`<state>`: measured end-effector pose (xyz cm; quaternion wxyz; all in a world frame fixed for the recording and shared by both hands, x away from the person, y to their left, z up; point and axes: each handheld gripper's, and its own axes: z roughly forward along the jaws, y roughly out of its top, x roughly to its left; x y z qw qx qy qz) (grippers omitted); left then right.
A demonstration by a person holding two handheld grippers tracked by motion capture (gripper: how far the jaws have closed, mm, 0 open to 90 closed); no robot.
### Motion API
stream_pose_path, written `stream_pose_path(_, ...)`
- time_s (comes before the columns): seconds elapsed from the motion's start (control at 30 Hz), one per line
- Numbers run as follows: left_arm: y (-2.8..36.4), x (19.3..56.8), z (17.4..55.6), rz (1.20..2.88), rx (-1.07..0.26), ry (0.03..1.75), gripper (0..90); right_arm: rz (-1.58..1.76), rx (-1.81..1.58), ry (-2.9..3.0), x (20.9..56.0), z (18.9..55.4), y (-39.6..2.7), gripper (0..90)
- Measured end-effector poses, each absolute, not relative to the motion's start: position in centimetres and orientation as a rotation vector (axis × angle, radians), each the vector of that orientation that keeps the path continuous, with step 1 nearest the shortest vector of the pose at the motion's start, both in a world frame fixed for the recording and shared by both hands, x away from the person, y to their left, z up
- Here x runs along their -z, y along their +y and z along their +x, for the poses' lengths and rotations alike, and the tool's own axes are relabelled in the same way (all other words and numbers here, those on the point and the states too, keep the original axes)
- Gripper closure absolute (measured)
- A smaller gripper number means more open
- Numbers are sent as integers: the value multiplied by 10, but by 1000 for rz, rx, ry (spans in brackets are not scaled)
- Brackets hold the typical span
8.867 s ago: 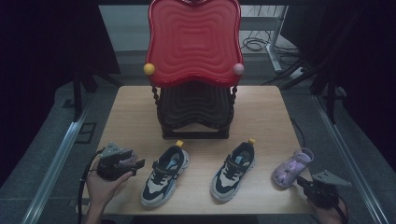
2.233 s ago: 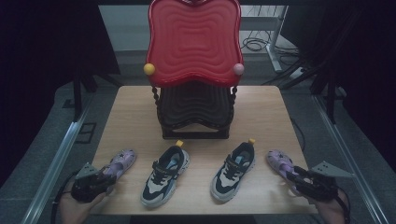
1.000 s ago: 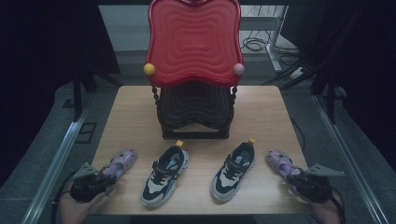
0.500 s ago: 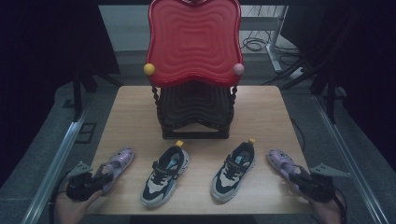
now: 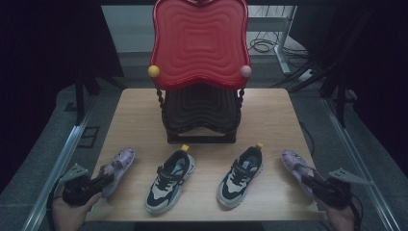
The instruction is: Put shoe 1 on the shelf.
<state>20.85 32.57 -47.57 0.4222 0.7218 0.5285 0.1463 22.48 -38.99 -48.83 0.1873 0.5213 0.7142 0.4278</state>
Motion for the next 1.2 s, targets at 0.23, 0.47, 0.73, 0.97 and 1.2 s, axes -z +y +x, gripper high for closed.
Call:
stream_pose_path(0.23,324,469,211,1749,-357,1299,864,1463,-1266,1954,481,223,-390,853)
stream_pose_path(0.47,318,462,215,1732,-358,1275,862,1451,-1299,1923,473,226,-382,852)
stream_pose_path(0.73,309,455,220,1726,-355,1242,861,1451,-1334,1895,469,228,-373,850)
stream_pose_path(0.97,305,449,225,1704,-360,1200,861,1421,-1362,1873,460,225,-365,850)
stream_pose_path(1.2,303,444,229,1690,-356,1171,861,1405,-1379,1864,454,222,-360,850)
